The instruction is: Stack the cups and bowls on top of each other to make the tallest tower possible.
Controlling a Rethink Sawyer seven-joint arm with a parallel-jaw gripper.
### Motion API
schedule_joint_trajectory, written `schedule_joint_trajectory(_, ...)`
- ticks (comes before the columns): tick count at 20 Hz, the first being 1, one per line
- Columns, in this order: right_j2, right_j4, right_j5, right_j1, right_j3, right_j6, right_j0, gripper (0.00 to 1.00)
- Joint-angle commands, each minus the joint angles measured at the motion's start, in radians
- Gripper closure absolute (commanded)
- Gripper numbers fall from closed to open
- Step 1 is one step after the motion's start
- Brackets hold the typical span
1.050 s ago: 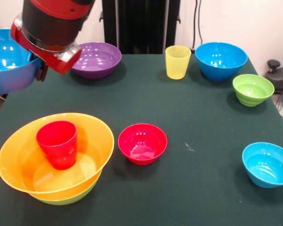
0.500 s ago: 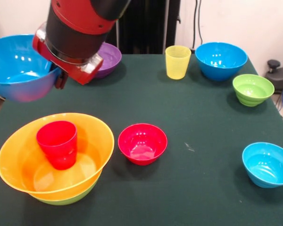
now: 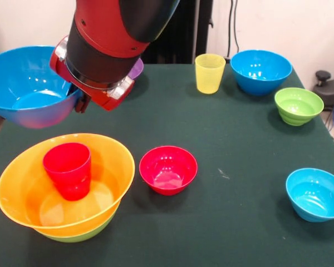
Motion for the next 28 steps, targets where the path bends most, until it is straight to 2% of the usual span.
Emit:
schedule_joint_trajectory(1,0.036,0.027,0.130,0.053,-0.131,0.118,0.028,1.00)
schedule_joint_trajectory(9,0.027,0.052,0.169,0.089,-0.218,0.118,0.037,1.00)
schedule_joint_trajectory(17,0.021,0.073,0.217,0.153,-0.348,0.125,0.042,1.00)
schedule_joint_trajectory(21,0.022,0.087,0.204,0.171,-0.358,0.127,0.039,1.00)
schedule_joint_trajectory(28,0.023,0.119,0.108,0.174,-0.271,0.131,0.019,1.00)
